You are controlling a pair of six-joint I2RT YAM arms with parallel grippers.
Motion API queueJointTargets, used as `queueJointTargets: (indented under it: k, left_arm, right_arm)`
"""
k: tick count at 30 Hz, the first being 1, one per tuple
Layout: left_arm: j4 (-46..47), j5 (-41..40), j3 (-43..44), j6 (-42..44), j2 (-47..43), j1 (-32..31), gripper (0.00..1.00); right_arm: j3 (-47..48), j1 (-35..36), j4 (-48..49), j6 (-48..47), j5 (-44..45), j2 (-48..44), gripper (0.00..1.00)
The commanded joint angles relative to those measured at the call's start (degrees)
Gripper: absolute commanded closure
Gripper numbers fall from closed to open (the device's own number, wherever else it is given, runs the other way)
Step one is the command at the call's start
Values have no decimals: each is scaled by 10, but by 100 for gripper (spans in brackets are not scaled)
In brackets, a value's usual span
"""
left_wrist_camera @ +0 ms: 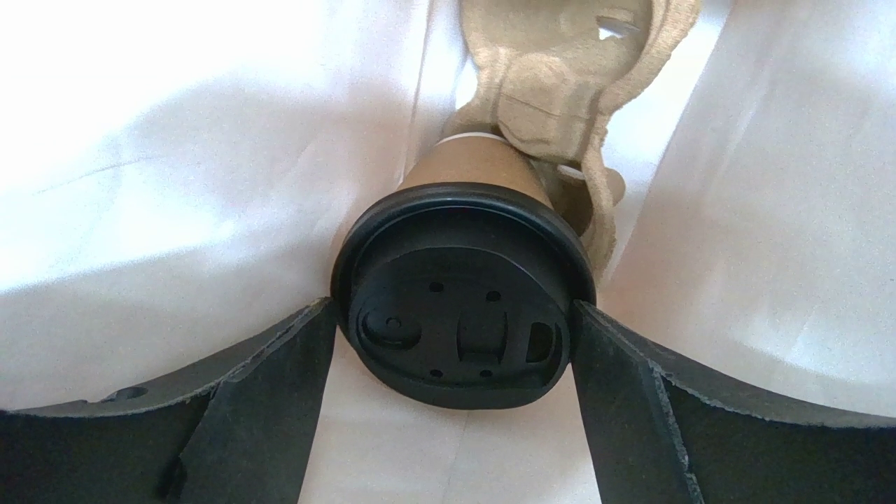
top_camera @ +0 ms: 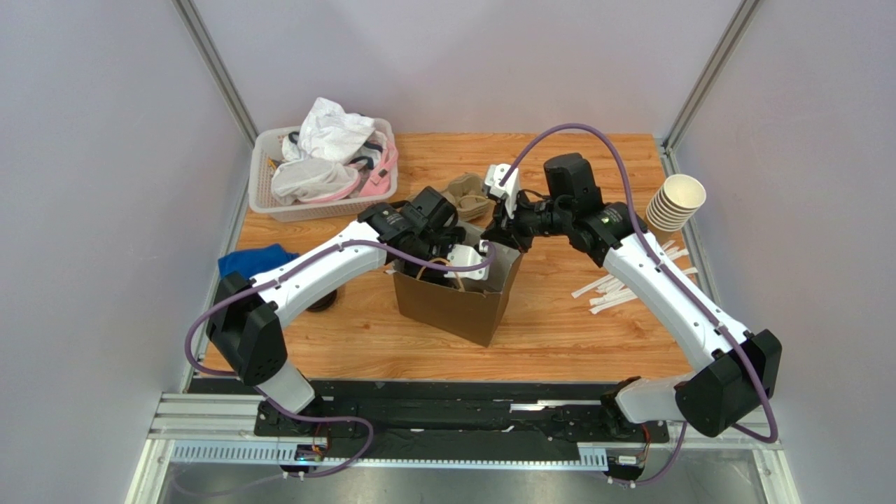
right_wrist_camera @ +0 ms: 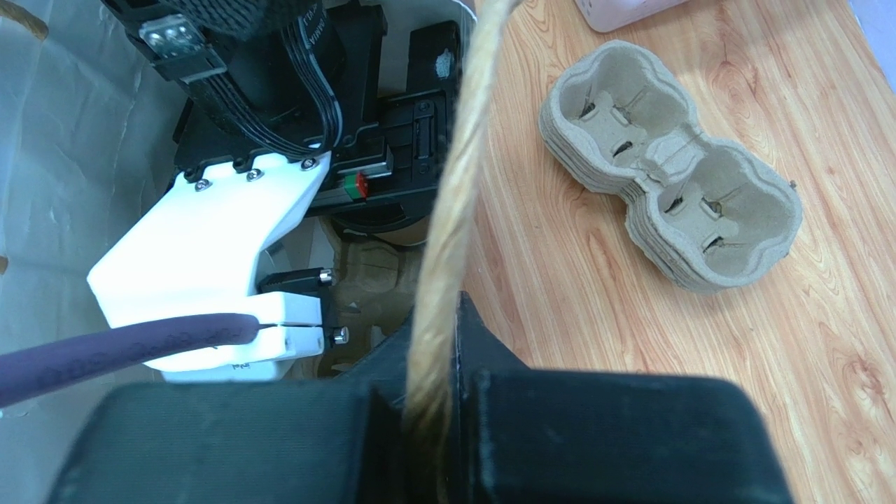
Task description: Pack the takeout coffee
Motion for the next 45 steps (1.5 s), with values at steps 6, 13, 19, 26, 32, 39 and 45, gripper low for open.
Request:
queueJointTargets:
  k: [6,13,19,26,32,39,45]
  left_arm:
    - [-3,30,12,-2,-44,-1,10]
    - [-12,55,19,-8,-61,-1,9]
    - [-34,68,36,-18,-66,-1,9]
    - [-13,65,31,-40,-80,0,9]
    - [-4,77,24,-45,-95,0,9]
    - [-16,93,47,-59,-101,1,9]
    - [-28,101,64,-60,-107,0,9]
  right_arm:
    - [20,1,3,-10,5,-1,100]
    - [20,1,9,-12,8,-2,100]
    - [20,1,11,-15,10,-4,100]
    - [19,5,16,-16,17,-4,100]
    - [16,10,17,-21,22,-10,100]
    - [15,15,18,-29,29,-13,100]
    - [16,16,22,-31,32,-14,100]
